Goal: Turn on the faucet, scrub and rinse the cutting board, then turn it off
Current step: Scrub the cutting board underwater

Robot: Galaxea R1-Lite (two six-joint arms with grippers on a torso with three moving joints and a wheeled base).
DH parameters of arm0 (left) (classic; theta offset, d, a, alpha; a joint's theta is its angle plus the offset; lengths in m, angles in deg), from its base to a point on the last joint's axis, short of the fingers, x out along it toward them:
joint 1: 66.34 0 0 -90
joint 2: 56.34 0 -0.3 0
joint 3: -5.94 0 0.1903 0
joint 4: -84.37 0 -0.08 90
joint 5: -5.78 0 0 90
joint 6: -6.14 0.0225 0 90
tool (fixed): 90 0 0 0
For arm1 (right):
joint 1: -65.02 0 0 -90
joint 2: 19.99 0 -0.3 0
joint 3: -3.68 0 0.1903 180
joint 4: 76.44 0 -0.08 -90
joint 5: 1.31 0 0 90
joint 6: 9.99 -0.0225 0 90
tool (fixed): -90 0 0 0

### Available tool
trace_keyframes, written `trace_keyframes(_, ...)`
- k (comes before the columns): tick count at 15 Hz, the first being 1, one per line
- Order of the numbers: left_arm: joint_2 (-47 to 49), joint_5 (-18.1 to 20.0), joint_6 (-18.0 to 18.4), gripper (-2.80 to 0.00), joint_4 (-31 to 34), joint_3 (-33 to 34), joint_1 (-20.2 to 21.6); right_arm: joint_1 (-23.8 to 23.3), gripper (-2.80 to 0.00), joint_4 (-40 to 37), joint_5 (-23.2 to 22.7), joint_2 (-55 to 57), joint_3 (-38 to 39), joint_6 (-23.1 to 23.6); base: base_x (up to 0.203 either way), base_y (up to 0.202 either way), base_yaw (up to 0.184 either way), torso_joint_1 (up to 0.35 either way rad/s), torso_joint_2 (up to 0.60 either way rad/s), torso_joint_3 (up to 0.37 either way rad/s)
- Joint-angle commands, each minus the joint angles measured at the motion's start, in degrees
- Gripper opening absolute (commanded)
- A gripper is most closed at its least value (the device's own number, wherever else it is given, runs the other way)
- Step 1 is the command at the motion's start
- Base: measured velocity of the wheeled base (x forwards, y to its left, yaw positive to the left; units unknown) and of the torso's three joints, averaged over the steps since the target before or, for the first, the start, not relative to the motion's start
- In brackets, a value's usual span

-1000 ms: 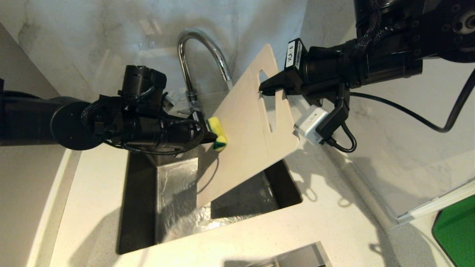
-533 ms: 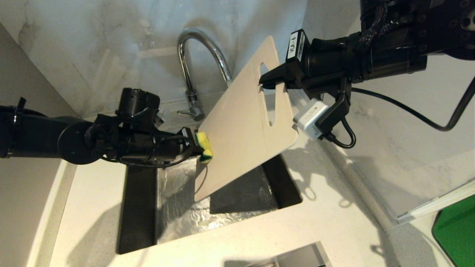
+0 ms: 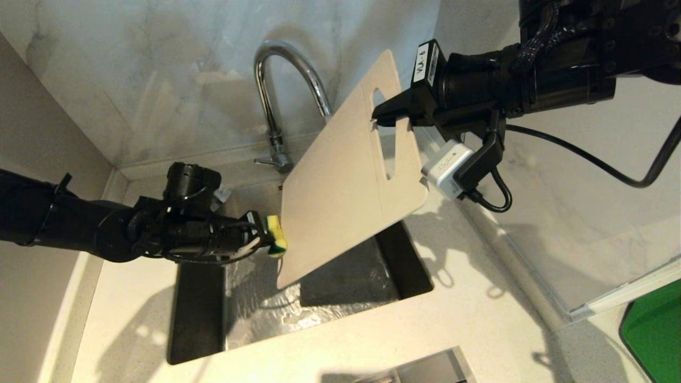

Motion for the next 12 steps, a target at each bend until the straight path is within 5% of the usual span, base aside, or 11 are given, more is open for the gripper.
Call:
trace_keyframes(1, -0.8, 0.1, -0.1, -2.80, -0.2, 0.1, 0.7, 0.0, -2.80, -0.2, -0.2, 0.0, 0.1, 0.8, 0.000, 0.000, 0.000, 0.000, 0.00, 0.000)
trace_keyframes(6, -6.9, 0.5, -0.3, -2.80, 5.9, -6.8, -2.0, 0.0, -2.80, -0.1, -0.1, 0.2, 0.1, 0.8, 0.000, 0.000, 0.000, 0.000, 0.00, 0.000)
trace_keyframes(12, -10.9, -0.1, -0.9, -2.80, 15.0, -15.4, -15.9, -0.1, -2.80, -0.1, -0.1, 0.3, 0.1, 0.8, 0.000, 0.000, 0.000, 0.000, 0.00, 0.000)
